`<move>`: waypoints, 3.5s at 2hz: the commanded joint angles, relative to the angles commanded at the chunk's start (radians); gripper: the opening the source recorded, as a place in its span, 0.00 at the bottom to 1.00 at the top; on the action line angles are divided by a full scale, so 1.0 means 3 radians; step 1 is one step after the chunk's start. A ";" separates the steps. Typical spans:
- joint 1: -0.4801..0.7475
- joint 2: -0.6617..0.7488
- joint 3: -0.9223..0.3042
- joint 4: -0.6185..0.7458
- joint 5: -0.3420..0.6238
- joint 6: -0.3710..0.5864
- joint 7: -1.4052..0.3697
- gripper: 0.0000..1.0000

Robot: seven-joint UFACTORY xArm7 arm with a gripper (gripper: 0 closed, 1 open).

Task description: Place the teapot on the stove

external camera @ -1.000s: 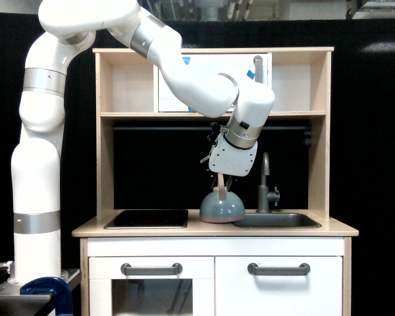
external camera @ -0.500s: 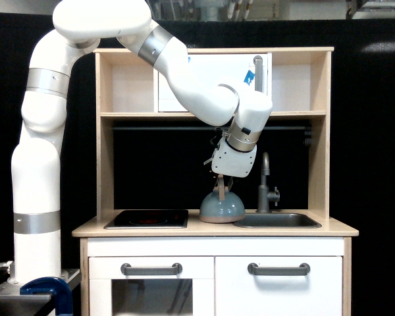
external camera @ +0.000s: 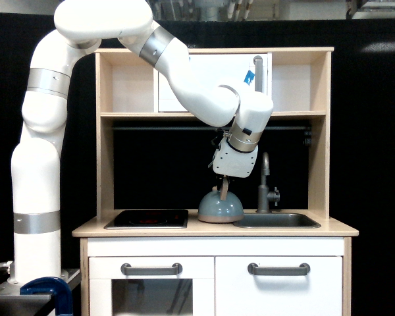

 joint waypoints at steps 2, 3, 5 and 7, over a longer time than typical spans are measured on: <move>-0.0321 -0.1413 -0.0044 -0.1104 -0.0459 0.0298 0.0101 0.00; -0.0364 -0.2204 -0.0035 -0.2002 -0.0573 0.0140 0.0103 0.00; -0.0125 -0.2362 0.0090 -0.2208 -0.0393 -0.0094 0.0282 1.00; -0.0150 -0.2442 -0.0100 -0.2099 -0.0598 0.0111 0.0332 1.00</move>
